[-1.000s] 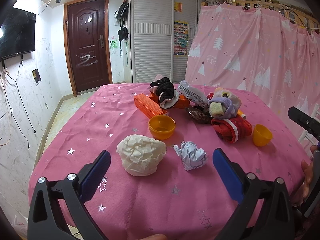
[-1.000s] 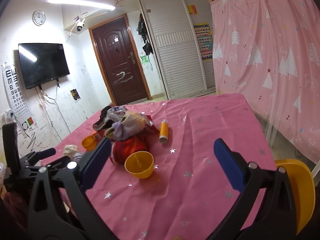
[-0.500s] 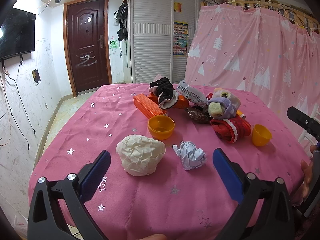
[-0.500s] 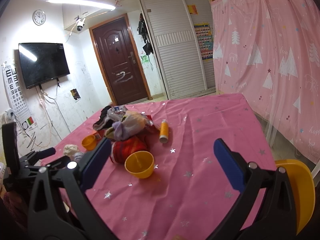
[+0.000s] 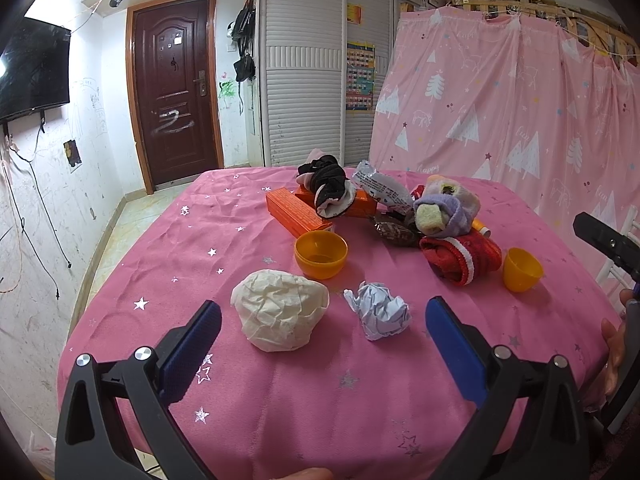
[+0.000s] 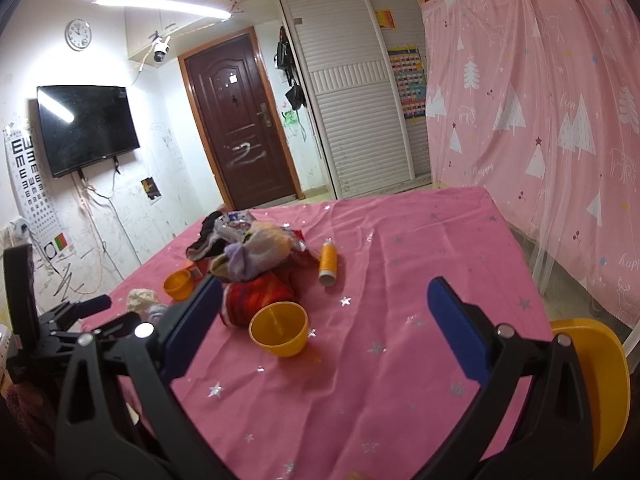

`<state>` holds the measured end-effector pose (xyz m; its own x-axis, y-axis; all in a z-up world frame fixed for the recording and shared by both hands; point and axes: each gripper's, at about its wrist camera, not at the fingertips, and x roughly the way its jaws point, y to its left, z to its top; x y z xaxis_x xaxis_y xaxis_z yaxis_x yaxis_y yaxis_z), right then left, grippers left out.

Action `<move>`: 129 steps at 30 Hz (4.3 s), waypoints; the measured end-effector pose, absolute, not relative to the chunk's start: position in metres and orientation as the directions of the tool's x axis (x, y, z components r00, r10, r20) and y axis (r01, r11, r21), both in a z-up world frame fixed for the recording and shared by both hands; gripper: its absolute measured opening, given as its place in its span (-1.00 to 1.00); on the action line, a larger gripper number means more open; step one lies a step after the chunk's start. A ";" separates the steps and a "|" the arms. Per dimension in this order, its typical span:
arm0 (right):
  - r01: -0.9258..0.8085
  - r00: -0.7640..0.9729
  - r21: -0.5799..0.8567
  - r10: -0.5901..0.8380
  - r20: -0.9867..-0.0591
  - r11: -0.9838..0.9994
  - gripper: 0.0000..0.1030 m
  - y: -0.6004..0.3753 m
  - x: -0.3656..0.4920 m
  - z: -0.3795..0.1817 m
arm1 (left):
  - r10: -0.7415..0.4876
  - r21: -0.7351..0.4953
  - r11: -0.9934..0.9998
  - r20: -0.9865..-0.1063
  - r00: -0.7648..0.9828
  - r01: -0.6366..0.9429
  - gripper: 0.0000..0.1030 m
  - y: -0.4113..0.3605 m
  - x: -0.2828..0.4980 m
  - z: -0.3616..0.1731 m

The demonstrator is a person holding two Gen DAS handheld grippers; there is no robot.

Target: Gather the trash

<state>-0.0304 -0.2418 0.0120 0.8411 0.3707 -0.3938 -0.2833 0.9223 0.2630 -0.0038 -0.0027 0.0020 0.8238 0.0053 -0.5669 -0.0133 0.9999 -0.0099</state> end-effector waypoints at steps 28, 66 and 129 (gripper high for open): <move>-0.283 0.841 0.263 0.370 -0.395 0.922 0.92 -0.241 -0.031 0.012 | 0.007 -0.004 1.000 -0.566 0.824 -0.011 0.85 -0.006 -0.003 0.002; -0.384 0.656 0.038 0.301 -0.692 0.923 0.27 -0.181 0.012 -0.010 | -0.111 -0.041 0.993 -0.683 0.722 0.113 0.48 0.026 0.054 -0.011; 0.170 0.813 0.130 -0.065 -0.578 0.977 -0.22 -0.484 -0.052 0.006 | -0.384 -0.029 0.791 -0.801 0.459 0.611 0.52 -0.405 0.115 -0.029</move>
<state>-0.0516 -0.4841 0.0060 0.8133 -0.0645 -0.5783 0.1700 0.9768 0.1300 0.1149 -0.4049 -0.0287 0.4587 -0.3844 -0.8012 0.6115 0.7907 -0.0293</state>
